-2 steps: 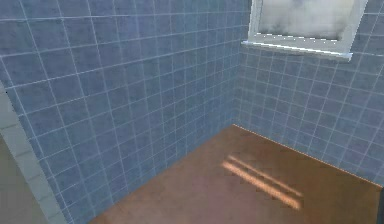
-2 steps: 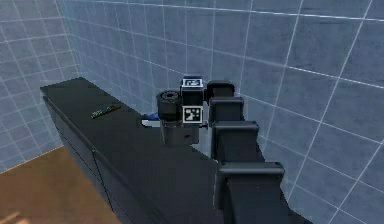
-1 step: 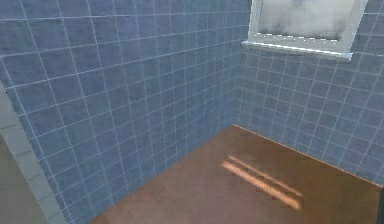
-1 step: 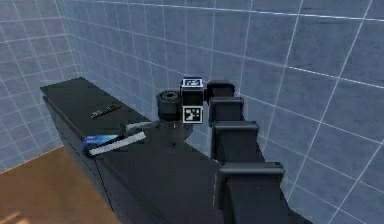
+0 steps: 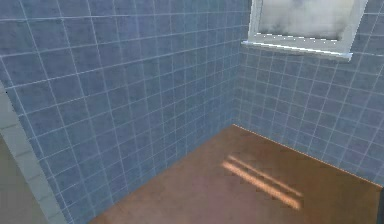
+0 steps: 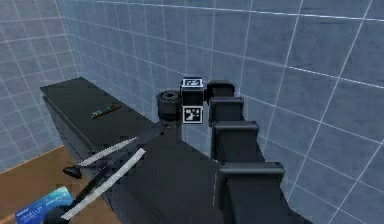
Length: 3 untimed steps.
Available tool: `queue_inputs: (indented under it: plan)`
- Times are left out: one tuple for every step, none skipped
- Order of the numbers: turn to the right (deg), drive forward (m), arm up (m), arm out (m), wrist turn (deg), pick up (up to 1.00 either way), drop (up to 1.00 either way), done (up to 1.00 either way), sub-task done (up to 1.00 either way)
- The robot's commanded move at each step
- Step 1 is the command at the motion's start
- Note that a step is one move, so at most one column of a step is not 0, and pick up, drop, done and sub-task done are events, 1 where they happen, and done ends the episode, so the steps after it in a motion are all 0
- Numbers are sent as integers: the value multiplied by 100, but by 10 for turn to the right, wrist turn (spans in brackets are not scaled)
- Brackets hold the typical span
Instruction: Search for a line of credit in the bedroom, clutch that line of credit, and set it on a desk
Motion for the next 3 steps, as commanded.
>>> queue_inputs:
  plan:
    - [0,0,0,0,-240,0,0,0,0]
    - [0,0,0,-18,0,0,0,0,0]
    - [-450,0,0,0,0,0,0,0,0]
